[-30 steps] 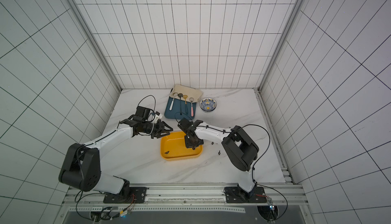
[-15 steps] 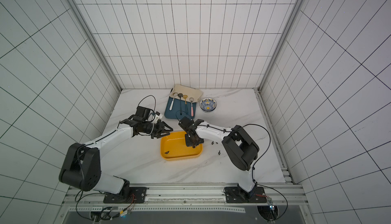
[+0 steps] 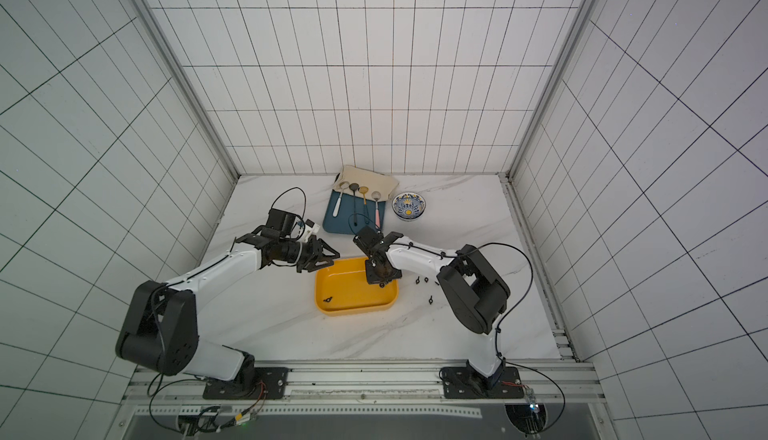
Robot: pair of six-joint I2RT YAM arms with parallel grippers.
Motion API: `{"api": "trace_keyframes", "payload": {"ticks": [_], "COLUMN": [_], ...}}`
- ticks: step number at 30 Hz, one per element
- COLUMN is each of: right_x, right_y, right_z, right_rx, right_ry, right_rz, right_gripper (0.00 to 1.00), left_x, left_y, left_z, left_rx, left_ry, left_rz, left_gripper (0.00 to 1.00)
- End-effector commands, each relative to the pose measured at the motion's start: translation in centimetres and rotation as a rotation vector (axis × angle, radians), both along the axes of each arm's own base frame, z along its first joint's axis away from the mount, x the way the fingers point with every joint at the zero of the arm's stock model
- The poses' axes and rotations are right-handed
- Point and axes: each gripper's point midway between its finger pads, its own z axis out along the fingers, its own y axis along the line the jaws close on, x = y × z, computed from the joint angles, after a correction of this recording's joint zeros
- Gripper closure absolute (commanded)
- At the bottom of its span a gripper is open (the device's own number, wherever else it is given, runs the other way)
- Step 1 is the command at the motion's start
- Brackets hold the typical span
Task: Take out the wing nut from the storage box
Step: Pick up the wing nut from the storage box.
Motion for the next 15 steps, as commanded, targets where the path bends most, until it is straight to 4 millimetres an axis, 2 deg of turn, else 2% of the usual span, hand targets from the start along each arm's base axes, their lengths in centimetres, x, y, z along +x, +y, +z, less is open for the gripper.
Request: {"api": "trace_keyframes", "payload": {"ticks": [1,8,15], "right_x": [1.5,1.9,2.3], "right_y": [0.8,0.4,-0.7], "right_z": [2.4,4.4,6.0], "right_rx": [0.030,0.039,0.038], "right_ry": [-0.064,-0.102,-0.134], "right_rz": [0.002,0.000,-0.019], "right_gripper": [1.00,1.00,1.00], "left_x": [0.1,0.1,0.6], "left_y": [0.2,0.1,-0.4], "left_z": [-0.4,-0.1,2.1], "left_rx": [0.008,0.001,-0.012], "left_ry": [-0.007,-0.008,-0.054], "left_rz": [-0.006,-0.005,-0.014], "left_gripper": [0.61,0.61,0.61]}}
